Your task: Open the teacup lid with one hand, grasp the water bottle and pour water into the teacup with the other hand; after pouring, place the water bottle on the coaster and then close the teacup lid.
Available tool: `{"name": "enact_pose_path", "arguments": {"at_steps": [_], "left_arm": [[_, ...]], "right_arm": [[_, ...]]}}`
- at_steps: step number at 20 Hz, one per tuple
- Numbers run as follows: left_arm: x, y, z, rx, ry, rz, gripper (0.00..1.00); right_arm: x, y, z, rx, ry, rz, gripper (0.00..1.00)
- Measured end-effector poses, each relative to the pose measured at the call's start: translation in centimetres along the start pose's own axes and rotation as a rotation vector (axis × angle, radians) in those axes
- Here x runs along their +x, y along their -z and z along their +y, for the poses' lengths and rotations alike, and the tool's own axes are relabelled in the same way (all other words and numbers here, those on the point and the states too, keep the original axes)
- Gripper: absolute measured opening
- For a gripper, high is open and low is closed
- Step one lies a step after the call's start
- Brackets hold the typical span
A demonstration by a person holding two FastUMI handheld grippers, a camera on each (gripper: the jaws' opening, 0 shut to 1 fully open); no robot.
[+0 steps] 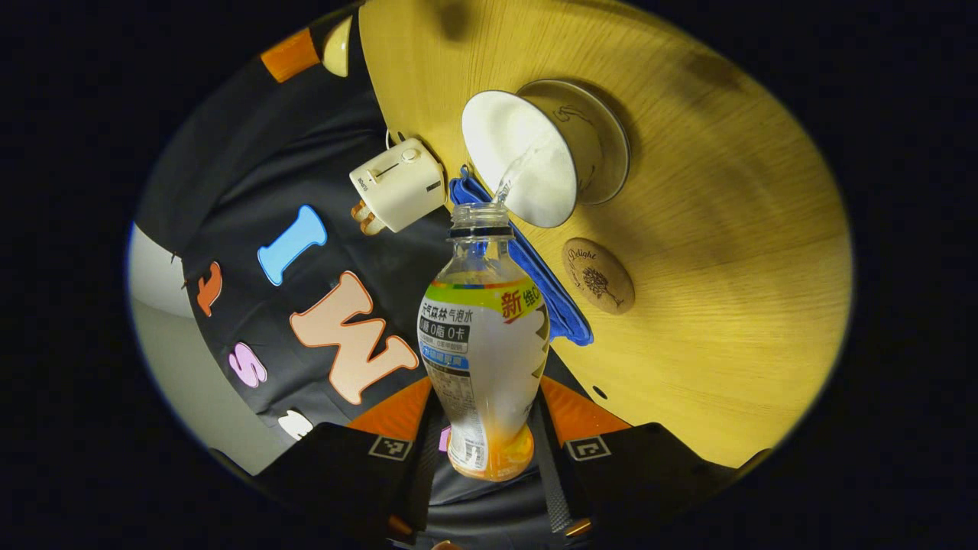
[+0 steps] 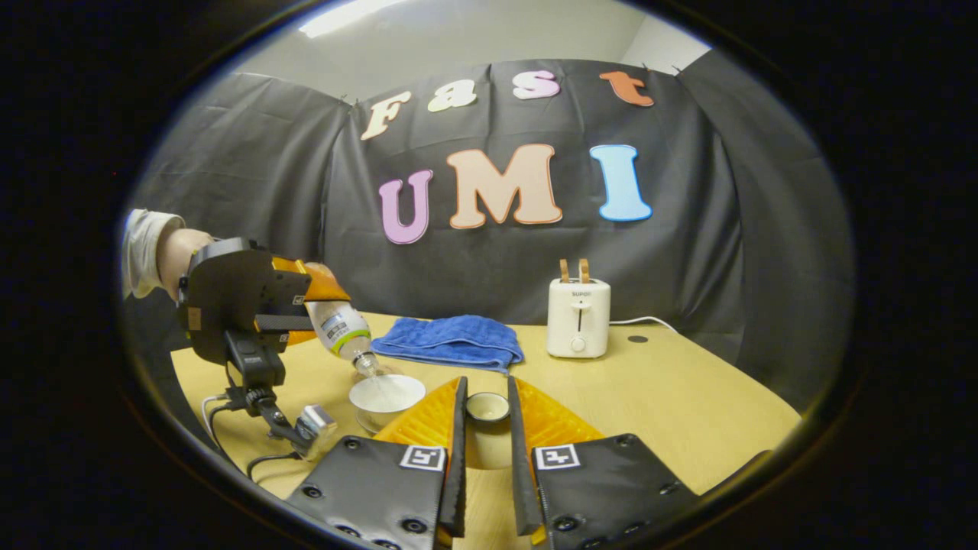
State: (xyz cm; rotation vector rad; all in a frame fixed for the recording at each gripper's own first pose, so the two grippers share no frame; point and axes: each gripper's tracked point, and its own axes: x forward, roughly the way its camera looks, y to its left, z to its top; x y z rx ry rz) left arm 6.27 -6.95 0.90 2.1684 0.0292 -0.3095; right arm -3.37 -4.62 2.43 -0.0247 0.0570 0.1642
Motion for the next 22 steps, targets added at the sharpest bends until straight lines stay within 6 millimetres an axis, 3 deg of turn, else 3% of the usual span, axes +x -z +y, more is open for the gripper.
{"name": "enact_pose_path", "arguments": {"at_steps": [22], "left_arm": [[0.0,0.4,2.0,0.160,0.025,0.016,0.58]], "right_arm": [[-0.3,-0.5,0.0,-0.001,-0.001,-0.014,0.28]]}}
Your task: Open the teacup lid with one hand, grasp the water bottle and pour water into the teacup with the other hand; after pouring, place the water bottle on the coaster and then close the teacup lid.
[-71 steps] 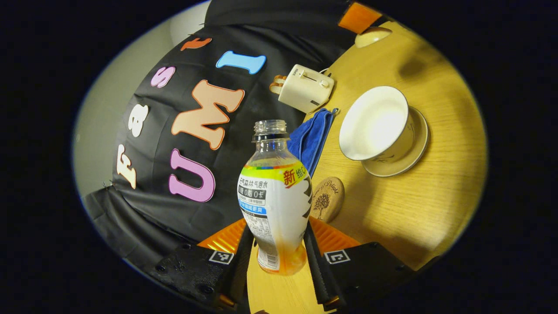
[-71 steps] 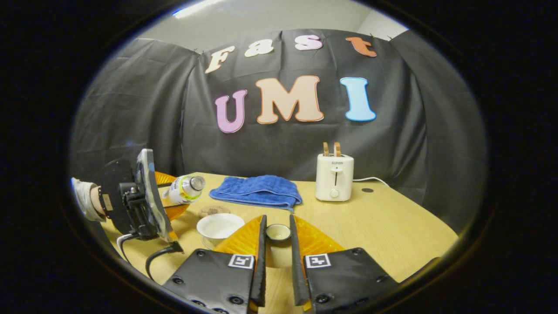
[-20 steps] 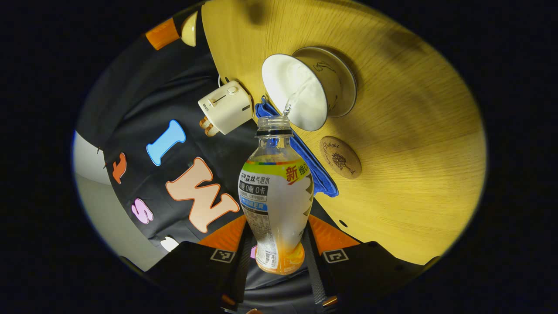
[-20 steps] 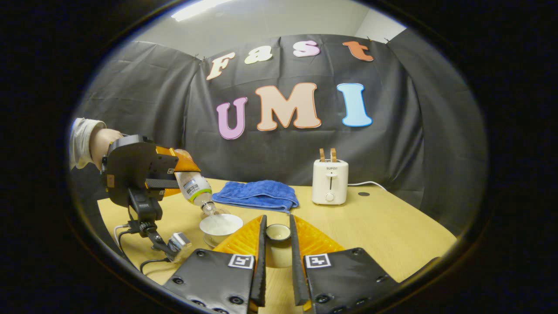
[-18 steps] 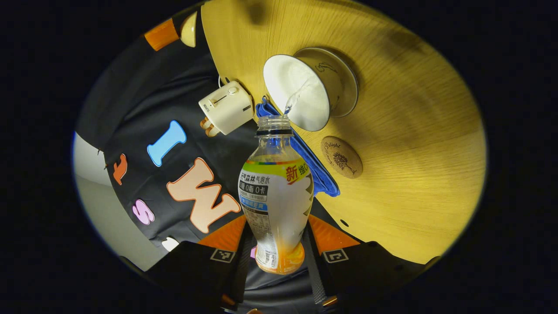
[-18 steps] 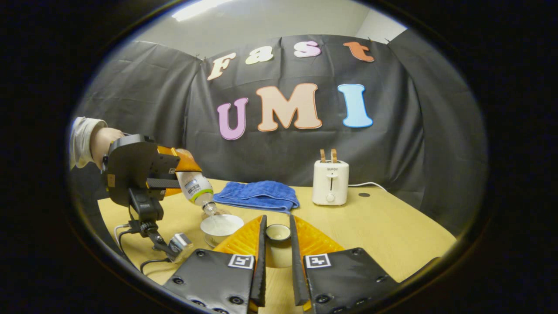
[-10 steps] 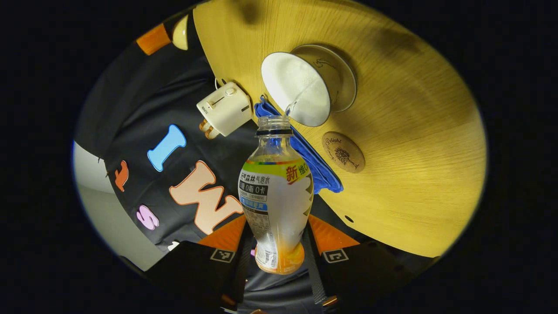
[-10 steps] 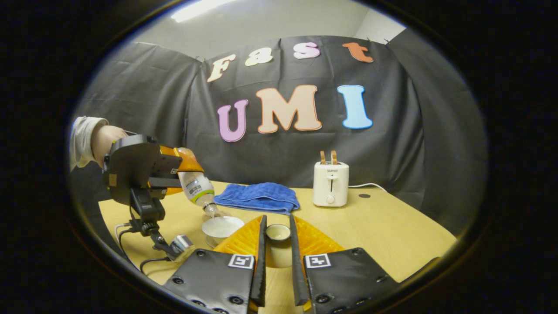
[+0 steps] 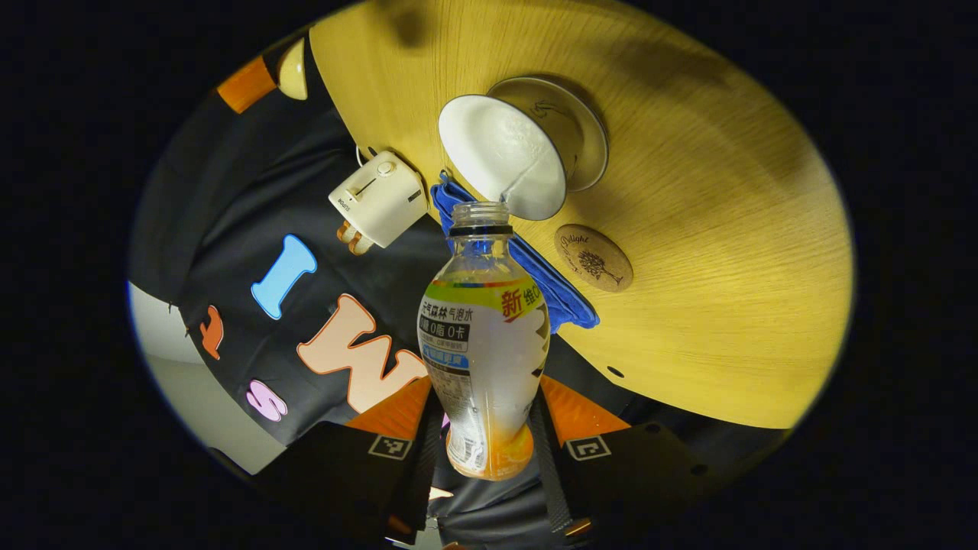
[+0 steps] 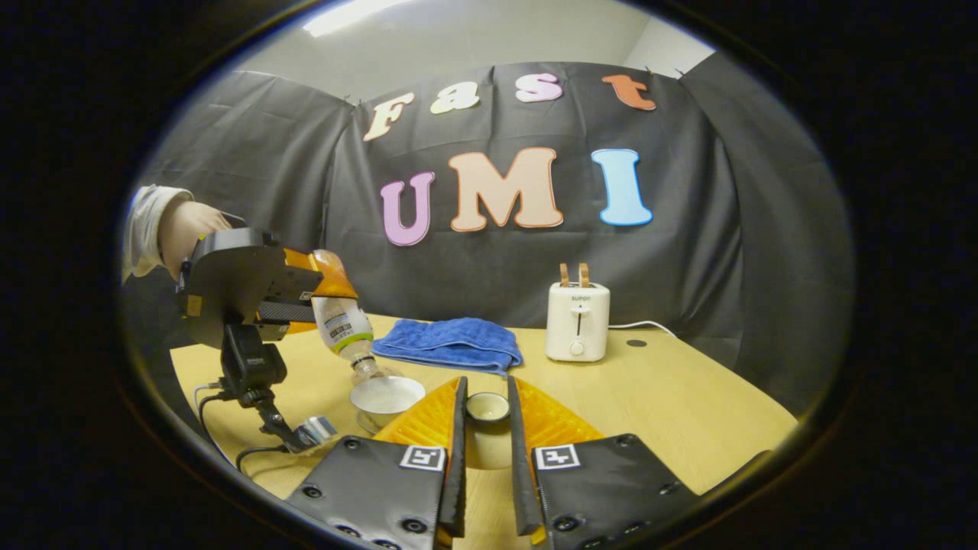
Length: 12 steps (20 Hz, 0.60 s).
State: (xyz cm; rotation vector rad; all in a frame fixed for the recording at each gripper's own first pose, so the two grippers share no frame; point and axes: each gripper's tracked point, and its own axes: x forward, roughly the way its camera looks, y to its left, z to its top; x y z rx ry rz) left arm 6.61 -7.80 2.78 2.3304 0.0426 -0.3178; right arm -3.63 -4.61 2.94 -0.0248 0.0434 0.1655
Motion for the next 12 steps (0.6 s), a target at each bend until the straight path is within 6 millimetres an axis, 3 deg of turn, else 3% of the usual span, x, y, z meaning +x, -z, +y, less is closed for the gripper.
{"name": "enact_pose_path", "arguments": {"at_steps": [6,12], "left_arm": [[0.0,-1.0,-0.9,-0.112,0.020,-0.059,0.57],[0.0,-3.7,-4.6,-0.421,0.092,-0.162,0.57]], "right_arm": [[0.0,0.1,0.3,0.007,-0.009,0.003,0.27],[0.0,-0.3,1.3,0.014,-0.025,-0.003,0.27]]}}
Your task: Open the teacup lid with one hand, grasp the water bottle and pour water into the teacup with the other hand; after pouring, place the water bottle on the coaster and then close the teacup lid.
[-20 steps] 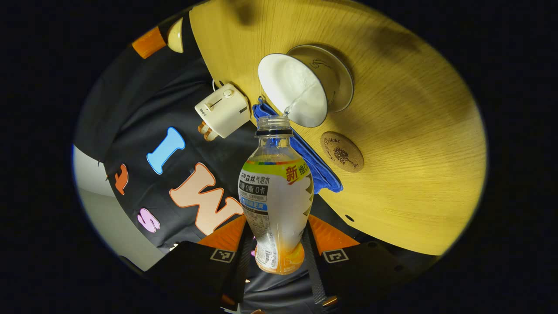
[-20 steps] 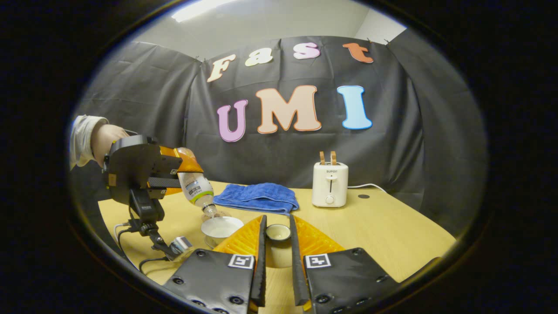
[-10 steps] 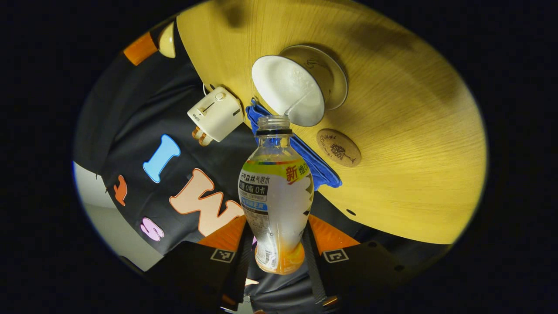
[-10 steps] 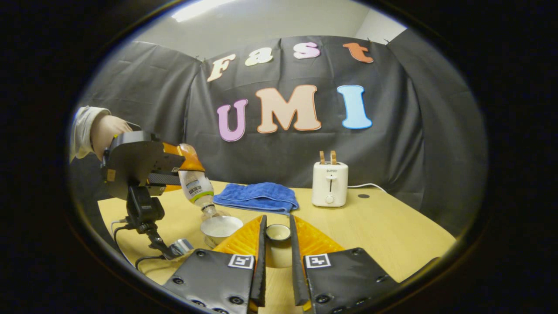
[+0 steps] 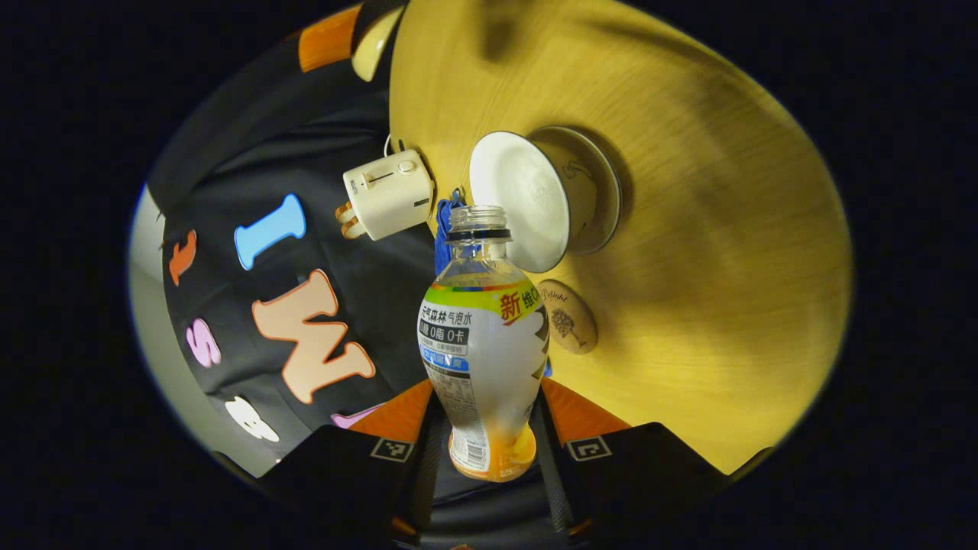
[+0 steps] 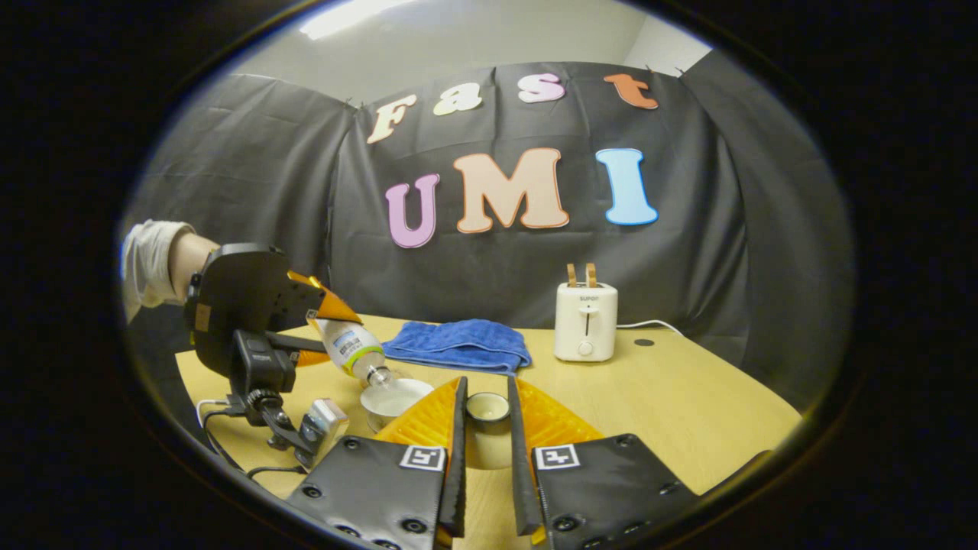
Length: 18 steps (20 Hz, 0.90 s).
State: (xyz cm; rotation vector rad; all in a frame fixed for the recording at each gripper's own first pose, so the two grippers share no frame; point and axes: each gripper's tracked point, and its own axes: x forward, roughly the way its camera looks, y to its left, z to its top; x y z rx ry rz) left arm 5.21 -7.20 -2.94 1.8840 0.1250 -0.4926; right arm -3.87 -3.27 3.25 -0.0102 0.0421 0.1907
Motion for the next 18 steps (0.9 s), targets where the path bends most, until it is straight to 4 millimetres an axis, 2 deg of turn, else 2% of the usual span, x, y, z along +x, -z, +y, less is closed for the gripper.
{"name": "enact_pose_path", "arguments": {"at_steps": [3,6,11,15,18], "left_arm": [[-0.1,-0.1,-1.7,-0.202,0.043,-0.035,0.57],[-0.2,-0.6,-2.2,-0.364,0.039,-0.083,0.57],[-0.5,-1.5,-1.6,-0.621,0.039,-0.163,0.57],[-0.9,-1.1,-0.7,-0.813,0.015,-0.212,0.57],[-0.4,-1.3,-0.2,-0.958,0.011,-0.252,0.58]], "right_arm": [[0.2,-0.4,0.2,0.005,-0.003,-0.006,0.28],[0.4,-0.6,0.7,-0.006,-0.004,-0.003,0.28],[0.8,-0.7,1.7,-0.021,-0.008,0.007,0.29],[1.1,-0.6,2.0,-0.026,-0.010,0.010,0.28],[1.3,-0.4,2.6,-0.031,-0.018,0.018,0.28]]}}
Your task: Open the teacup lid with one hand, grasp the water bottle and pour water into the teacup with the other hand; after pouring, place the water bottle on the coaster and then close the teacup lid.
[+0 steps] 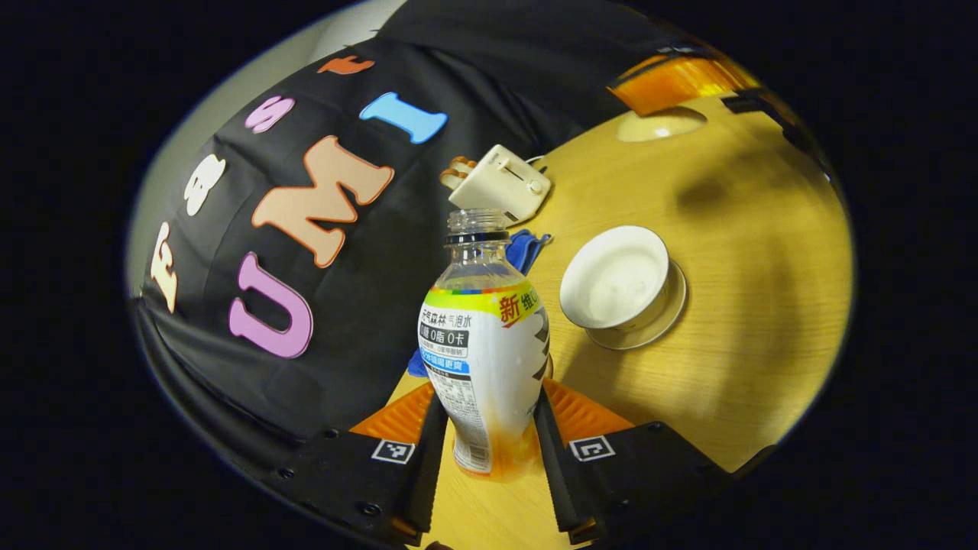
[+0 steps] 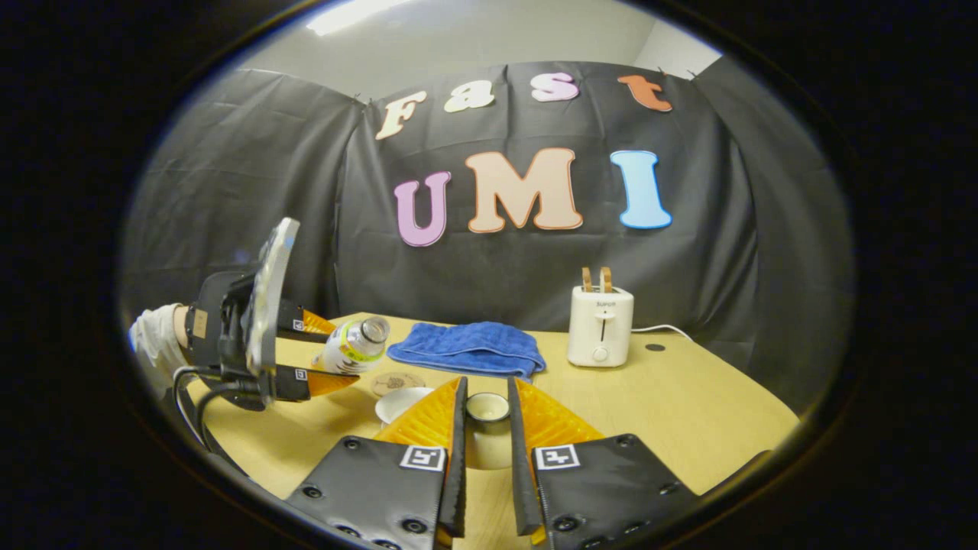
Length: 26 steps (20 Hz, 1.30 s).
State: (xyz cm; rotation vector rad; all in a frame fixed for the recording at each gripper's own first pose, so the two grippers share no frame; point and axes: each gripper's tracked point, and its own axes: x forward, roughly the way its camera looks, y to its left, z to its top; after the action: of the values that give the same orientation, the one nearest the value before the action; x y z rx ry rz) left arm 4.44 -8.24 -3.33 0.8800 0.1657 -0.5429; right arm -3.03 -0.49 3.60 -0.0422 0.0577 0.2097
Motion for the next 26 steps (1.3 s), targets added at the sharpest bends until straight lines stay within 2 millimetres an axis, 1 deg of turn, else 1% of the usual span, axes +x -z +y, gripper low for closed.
{"name": "enact_pose_path", "arguments": {"at_steps": [3,7,9,10,11,12,13,14,15,16,17,18,19,21,23,24,25,26], "left_arm": [[-0.2,-0.5,0.7,-0.149,-0.013,-0.059,0.58],[0.1,-1.2,1.9,-0.319,-0.025,-0.113,0.58],[0.6,-1.3,2.4,-0.369,-0.018,-0.128,0.58],[1.0,-1.7,2.5,-0.388,-0.016,-0.141,0.58],[1.1,-2.0,2.7,-0.410,-0.020,-0.157,0.58],[1.3,-2.3,3.0,-0.433,-0.019,-0.171,0.55],[1.3,-2.8,3.4,-0.464,-0.027,-0.192,0.58],[1.5,-3.2,4.0,-0.503,-0.037,-0.212,0.58],[1.8,-3.1,5.0,-0.539,-0.043,-0.237,0.58],[2.0,-3.5,5.4,-0.580,-0.053,-0.263,0.58],[2.3,-3.5,5.8,-0.613,-0.061,-0.268,0.55],[3.0,-3.6,6.2,-0.636,-0.068,-0.271,0.58],[3.5,-3.7,6.5,-0.658,-0.078,-0.280,0.58],[4.4,-3.4,6.6,-0.680,-0.080,-0.274,0.58],[5.2,-3.1,6.1,-0.702,-0.072,-0.258,0.58],[5.6,-2.8,6.2,-0.714,-0.081,-0.252,0.56],[6.1,-2.6,6.2,-0.730,-0.085,-0.246,0.58],[6.3,-2.4,6.1,-0.747,-0.091,-0.245,0.56]], "right_arm": [[0.3,0.1,0.3,-0.002,-0.002,0.002,0.28],[0.5,0.3,0.2,0.003,-0.001,0.007,0.28],[0.5,0.5,0.2,0.006,0.002,0.014,0.28],[0.6,0.7,0.1,0.006,0.003,0.017,0.29],[0.6,0.7,0.1,0.005,0.005,0.017,0.28],[0.7,0.7,0.1,0.005,0.006,0.016,0.28],[0.7,0.6,0.2,0.007,0.005,0.016,0.28],[0.7,0.8,0.3,0.008,0.004,0.017,0.28],[0.7,0.8,0.3,0.011,0.006,0.017,0.28],[0.7,0.8,0.2,0.015,0.005,0.016,0.28],[0.7,0.9,0.2,0.019,0.006,0.015,0.28],[0.7,1.1,0.1,0.022,0.007,0.017,0.28],[0.7,1.3,-0.1,0.024,0.010,0.022,0.29],[0.7,1.5,-0.5,0.031,0.013,0.028,0.28],[0.8,1.8,-0.6,0.038,0.015,0.033,0.28],[0.9,1.8,-0.7,0.041,0.015,0.033,0.28],[0.9,1.8,-0.7,0.044,0.015,0.035,0.28],[0.9,1.9,-0.7,0.047,0.013,0.036,0.28]]}}
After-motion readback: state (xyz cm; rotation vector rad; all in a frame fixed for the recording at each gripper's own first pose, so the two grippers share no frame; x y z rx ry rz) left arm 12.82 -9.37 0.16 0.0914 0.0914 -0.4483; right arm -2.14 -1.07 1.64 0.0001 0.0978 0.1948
